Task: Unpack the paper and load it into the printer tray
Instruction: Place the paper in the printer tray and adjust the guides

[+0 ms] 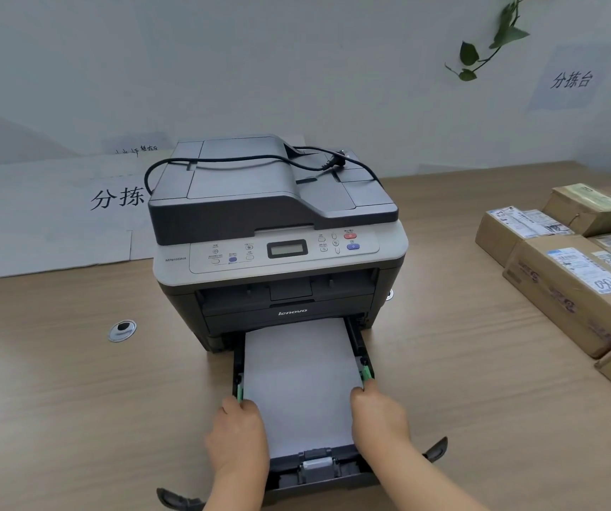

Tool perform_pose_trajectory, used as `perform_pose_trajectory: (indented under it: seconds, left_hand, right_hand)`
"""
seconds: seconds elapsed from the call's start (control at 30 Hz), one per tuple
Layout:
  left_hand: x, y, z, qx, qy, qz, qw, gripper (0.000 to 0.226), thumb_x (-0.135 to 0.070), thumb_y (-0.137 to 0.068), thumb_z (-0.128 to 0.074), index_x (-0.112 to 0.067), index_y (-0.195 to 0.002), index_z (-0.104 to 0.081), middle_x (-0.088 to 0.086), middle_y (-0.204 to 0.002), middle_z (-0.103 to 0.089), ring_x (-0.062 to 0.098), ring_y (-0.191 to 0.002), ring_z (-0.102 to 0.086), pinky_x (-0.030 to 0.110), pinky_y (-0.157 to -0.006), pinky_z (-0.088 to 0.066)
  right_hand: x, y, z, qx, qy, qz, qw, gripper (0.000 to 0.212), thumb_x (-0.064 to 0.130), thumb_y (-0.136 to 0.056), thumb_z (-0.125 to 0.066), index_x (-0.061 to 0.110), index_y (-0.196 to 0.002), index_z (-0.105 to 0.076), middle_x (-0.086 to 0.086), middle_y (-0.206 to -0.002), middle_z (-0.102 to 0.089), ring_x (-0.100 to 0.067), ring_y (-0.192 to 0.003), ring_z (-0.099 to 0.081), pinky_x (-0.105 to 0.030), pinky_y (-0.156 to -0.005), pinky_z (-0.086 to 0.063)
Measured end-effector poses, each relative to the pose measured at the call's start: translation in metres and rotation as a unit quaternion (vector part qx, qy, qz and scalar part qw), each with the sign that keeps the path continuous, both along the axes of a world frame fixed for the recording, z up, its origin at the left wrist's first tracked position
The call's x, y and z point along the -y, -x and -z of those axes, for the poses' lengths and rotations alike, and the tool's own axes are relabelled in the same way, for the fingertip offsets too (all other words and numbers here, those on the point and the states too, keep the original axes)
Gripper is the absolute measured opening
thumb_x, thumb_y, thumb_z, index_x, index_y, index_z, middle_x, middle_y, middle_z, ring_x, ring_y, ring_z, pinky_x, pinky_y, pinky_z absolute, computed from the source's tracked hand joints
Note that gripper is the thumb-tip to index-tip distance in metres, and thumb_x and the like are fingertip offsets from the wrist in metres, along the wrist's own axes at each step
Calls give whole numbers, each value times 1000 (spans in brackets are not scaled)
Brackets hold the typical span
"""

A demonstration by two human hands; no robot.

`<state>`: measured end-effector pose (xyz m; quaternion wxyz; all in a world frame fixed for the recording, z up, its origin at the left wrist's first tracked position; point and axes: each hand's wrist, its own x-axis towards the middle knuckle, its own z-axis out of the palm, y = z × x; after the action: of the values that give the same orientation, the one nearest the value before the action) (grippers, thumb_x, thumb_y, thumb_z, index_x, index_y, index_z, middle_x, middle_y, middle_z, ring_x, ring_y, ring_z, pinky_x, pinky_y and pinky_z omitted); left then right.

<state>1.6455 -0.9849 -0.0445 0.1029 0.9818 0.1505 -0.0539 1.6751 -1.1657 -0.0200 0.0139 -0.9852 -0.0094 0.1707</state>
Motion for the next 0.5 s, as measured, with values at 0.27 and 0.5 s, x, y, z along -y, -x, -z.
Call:
perform_pose_trajectory:
  seconds: [0.27, 0.5]
  left_hand:
    - [-5, 7, -17, 9, 38, -104, 994, 39, 1, -85, -41, -9, -122, -46, 10, -119, -57, 27, -109, -54, 33, -83, -47]
    - [-3, 7, -18, 26, 178, -183, 966, 50, 0, -87, -32, -12, -135, -37, 17, -114, -62, 35, -101, -58, 40, -78, -49]
  right_hand:
    - [9, 3, 10, 146, -93, 90, 981, 54, -5, -69, -61, 8, -121, -60, -10, -108, -60, -27, -89, -61, -31, -56, -40]
    - [7, 4, 1, 78, -265, 250, 928, 59, -2, -91, -38, 10, -147, -25, -12, -136, -53, -30, -116, -56, -38, -87, -51]
